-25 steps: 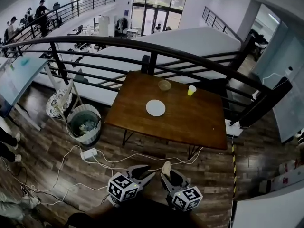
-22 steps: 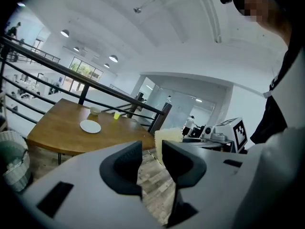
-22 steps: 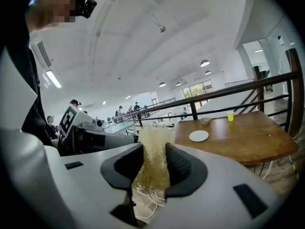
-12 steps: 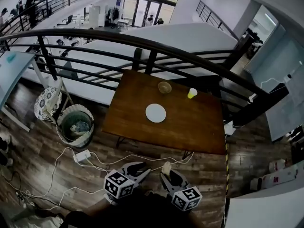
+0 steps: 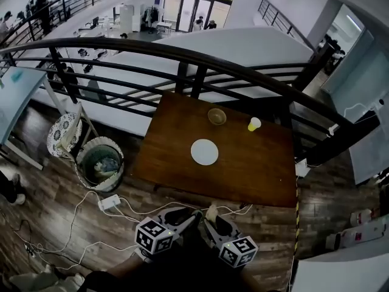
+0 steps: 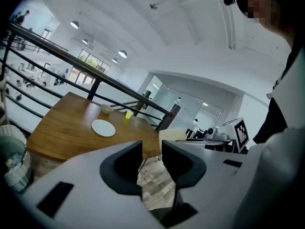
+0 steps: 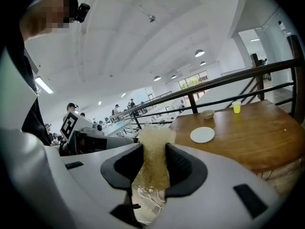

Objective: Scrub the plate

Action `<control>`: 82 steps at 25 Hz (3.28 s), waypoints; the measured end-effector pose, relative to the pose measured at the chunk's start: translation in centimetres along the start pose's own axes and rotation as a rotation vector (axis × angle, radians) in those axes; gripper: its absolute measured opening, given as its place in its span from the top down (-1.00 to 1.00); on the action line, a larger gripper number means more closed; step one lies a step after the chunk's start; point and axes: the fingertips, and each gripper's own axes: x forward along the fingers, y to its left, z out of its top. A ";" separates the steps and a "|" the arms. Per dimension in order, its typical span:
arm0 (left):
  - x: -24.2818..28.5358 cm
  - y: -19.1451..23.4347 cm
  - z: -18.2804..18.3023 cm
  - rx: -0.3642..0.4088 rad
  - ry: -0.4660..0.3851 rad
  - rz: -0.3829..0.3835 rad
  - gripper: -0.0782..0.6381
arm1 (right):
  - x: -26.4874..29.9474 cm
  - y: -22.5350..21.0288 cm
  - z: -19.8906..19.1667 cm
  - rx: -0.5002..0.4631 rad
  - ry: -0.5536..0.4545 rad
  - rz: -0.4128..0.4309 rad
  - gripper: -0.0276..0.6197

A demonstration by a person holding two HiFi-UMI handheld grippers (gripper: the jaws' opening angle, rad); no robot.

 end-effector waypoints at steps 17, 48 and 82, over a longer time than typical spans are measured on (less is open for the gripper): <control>15.5 15.2 7.0 -0.173 0.030 0.220 0.40 | 12.0 -15.4 9.8 0.059 0.051 0.151 0.45; 26.5 36.5 6.5 -0.533 0.274 0.253 0.40 | 35.5 -26.6 9.8 0.111 0.232 0.034 0.45; 28.2 37.3 2.2 -0.660 0.344 0.302 0.63 | 40.9 -30.4 4.7 0.219 0.360 -0.017 0.45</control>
